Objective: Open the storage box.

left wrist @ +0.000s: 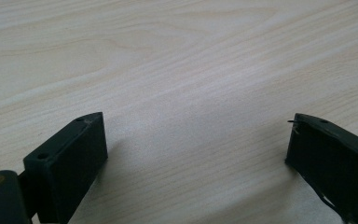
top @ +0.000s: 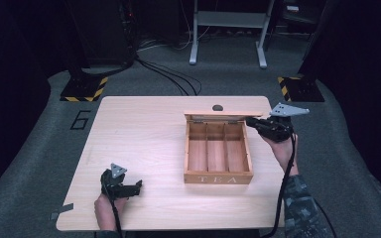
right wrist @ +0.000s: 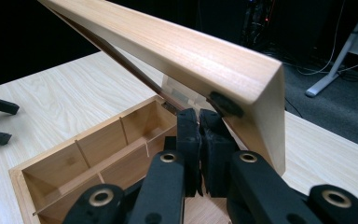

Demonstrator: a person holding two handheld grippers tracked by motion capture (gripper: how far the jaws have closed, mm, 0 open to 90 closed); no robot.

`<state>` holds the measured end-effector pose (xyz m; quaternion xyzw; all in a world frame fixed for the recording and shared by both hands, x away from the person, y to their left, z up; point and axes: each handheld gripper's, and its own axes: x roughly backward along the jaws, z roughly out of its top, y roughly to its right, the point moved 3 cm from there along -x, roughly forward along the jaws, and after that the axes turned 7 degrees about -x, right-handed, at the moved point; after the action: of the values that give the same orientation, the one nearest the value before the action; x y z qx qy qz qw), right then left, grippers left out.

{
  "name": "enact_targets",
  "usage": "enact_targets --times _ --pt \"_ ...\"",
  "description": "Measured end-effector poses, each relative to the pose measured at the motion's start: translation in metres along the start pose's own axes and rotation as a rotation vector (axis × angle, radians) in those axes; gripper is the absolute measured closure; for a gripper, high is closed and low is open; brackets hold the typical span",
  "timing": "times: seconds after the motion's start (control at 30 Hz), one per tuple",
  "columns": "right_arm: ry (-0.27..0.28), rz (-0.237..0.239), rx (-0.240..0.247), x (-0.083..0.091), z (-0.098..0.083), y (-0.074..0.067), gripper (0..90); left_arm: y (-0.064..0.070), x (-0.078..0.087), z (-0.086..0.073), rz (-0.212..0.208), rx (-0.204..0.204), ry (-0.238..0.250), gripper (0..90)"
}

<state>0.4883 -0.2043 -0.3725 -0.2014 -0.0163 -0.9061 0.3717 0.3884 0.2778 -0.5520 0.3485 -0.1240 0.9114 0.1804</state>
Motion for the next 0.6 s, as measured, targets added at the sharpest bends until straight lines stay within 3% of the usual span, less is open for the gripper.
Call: enact_targets --times 0.6 --pt "0.003 0.009 -0.007 0.0021 -0.006 -0.0024 86.7 0.0 0.0 0.0001 -0.002 0.001 -0.001 4.7"
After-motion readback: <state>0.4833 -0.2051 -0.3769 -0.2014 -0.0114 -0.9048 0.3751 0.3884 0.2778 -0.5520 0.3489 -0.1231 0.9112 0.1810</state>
